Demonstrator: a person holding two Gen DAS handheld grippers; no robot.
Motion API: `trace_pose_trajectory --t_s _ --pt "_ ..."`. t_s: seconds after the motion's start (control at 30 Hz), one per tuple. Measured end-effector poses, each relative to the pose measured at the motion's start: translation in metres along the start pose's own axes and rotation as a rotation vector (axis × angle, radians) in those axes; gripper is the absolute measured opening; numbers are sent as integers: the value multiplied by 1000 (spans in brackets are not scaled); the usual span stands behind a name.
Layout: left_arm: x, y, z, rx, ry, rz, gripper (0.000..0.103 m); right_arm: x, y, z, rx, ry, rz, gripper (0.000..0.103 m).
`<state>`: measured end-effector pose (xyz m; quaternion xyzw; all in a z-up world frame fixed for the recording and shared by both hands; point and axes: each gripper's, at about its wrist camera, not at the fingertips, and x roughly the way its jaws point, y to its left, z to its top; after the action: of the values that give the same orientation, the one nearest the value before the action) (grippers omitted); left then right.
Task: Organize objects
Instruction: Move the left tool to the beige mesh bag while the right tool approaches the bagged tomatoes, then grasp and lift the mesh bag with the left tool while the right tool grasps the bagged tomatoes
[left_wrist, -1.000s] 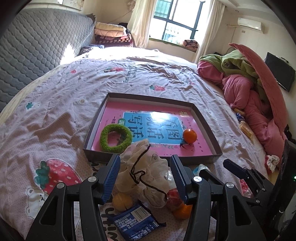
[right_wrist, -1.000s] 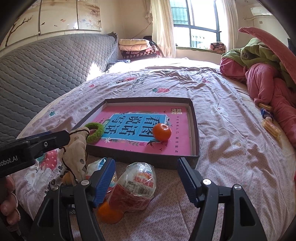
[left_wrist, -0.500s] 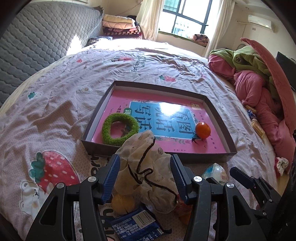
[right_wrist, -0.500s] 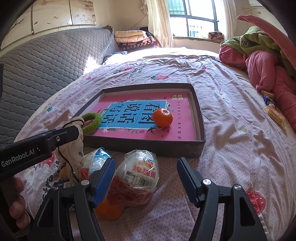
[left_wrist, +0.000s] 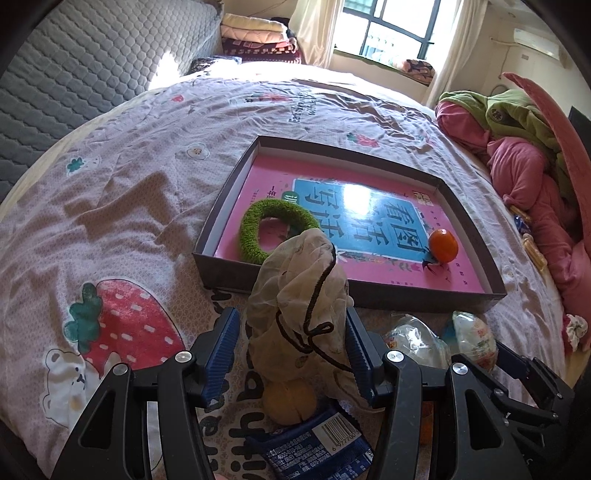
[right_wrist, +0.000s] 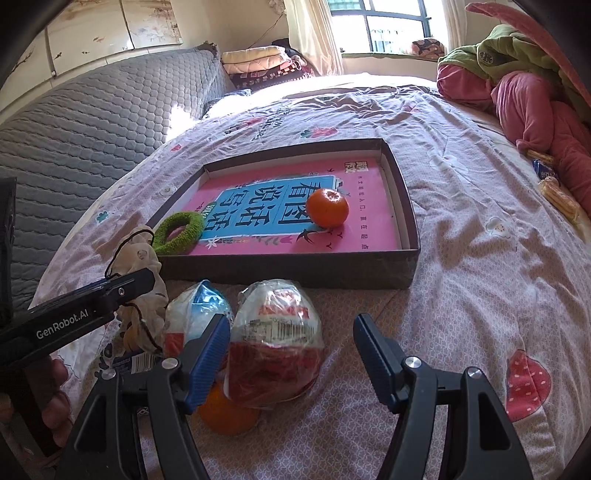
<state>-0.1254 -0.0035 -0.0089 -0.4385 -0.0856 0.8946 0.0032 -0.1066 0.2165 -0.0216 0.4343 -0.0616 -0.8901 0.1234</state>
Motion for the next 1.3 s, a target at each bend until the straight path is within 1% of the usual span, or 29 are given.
trace_pose_trajectory --t_s 0.13,0.23,0.3,0.53,0.6,0.77,0.83,0.9,0.93,0.97,1.0,1.03,1.1,1.2,1.3 --pt "2 5 1 -13 4 -5 58 9 -2 -3 6 36 -4 69" --pt "6 8 0 -20 10 -11 58 7 -4 -3 5 19 -6 69" --pt "10 9 -1 -24 20 -17 58 5 -2 -2 -10 5 -15 66" --pt "17 10 -2 -25 36 -41 58 8 3 -3 -57 4 -22 57" --pt "20 10 -3 -28 47 -47 58 6 6 -3 -74 -5 -29 52" --pt "27 11 -5 -30 62 -63 58 5 11 -3 -118 -19 -49 52" --pt "28 10 -5 -24 62 -69 54 5 10 -3 -122 -22 -47 52" --pt "29 9 -6 -14 62 -73 46 5 10 -2 -125 -24 -43 51" --pt "29 8 -6 -9 63 -78 44 5 10 -2 -126 -26 -44 51" --pt "29 8 -6 -4 63 -88 38 5 10 -2 -127 -26 -44 51" --pt "29 8 -6 -5 62 -97 34 5 9 -2 -127 -27 -45 51" --pt "29 8 -6 -8 61 -104 32 5 9 -2 -126 -29 -45 51" --pt "28 10 -6 -19 57 -112 23 5 9 -1 -127 -31 -44 51" --pt "23 13 -4 -35 40 -136 19 4 8 0 -127 -37 -43 51" --pt "17 12 -3 -34 25 -144 19 2 9 1 -129 -48 -43 51"
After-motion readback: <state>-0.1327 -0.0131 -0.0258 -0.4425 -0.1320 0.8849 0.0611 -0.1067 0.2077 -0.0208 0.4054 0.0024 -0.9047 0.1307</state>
